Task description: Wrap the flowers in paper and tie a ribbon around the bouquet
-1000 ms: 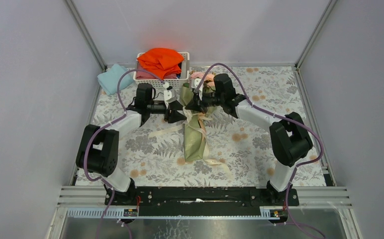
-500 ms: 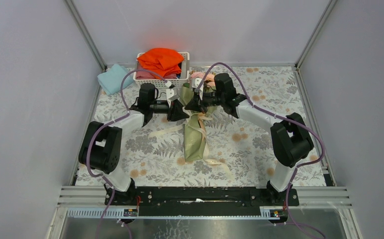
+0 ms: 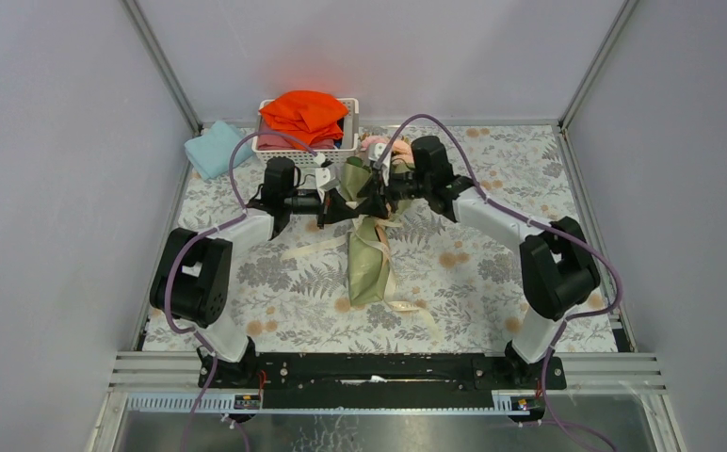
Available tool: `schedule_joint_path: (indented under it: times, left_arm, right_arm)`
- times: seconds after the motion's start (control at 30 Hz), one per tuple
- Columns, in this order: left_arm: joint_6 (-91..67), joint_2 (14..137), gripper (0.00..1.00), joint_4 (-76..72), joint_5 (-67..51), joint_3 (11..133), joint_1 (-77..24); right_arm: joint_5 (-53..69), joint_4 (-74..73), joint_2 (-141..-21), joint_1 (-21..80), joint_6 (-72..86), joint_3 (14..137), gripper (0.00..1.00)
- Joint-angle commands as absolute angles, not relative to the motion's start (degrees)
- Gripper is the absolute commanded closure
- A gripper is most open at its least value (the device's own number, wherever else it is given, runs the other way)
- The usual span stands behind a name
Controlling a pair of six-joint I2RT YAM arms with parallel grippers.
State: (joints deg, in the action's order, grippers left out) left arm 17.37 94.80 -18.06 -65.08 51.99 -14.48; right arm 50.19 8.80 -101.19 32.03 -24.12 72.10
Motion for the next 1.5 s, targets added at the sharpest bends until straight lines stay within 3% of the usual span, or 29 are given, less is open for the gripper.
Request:
schedule_joint_path:
  times: [0.0, 0.13, 0.2, 0.43, 0.63, 0.67, 0.83, 1.2, 1.47]
  left_arm:
    - [18.5, 95.0, 1.0, -21.2, -63.8, 51.3, -14.6]
    - [16.4, 95.0, 1.0, -25.9, -63.2, 50.4, -14.5]
    - [16.3, 94.9, 1.0, -26.2, -63.4, 50.2, -14.4]
    - [17.0, 94.5, 1.0, -25.3, -64.1, 49.9, -14.3]
    - [17.9, 93.4, 1.0, -24.3, -64.0, 49.7, -14.2]
    - [17.9, 93.2, 1.0, -24.2, -64.0, 49.7, -14.1]
    - [13.5, 91.8, 1.0, -26.3, -64.3, 50.2, -13.1]
    - [15.2, 92.6, 1.0, -29.4, -63.9, 48.2, -13.5]
    - [16.8, 93.0, 1.0, -29.0, -63.3, 47.5, -13.8]
  right_arm:
    - [47.5, 5.8, -95.1, 27.7, -20.0, 71.6, 0.46]
    - [39.0, -2.8, -95.4, 26.6, -20.2, 70.7, 0.65]
    - [34.6, -1.3, -95.1, 26.5, -16.5, 68.3, 0.69]
    - [27.2, 3.4, -97.9, 25.8, -9.4, 64.1, 0.54]
    - [24.7, 6.2, -101.9, 25.8, -8.7, 64.1, 0.55]
    - [24.7, 6.9, -102.3, 25.8, -8.6, 64.1, 0.59]
    - [26.0, 6.1, -103.5, 25.7, -10.5, 65.0, 0.99]
    - [32.8, 4.9, -97.0, 29.7, -15.4, 66.8, 1.0]
    - [42.1, 1.3, -97.7, 30.9, -16.7, 68.4, 0.92]
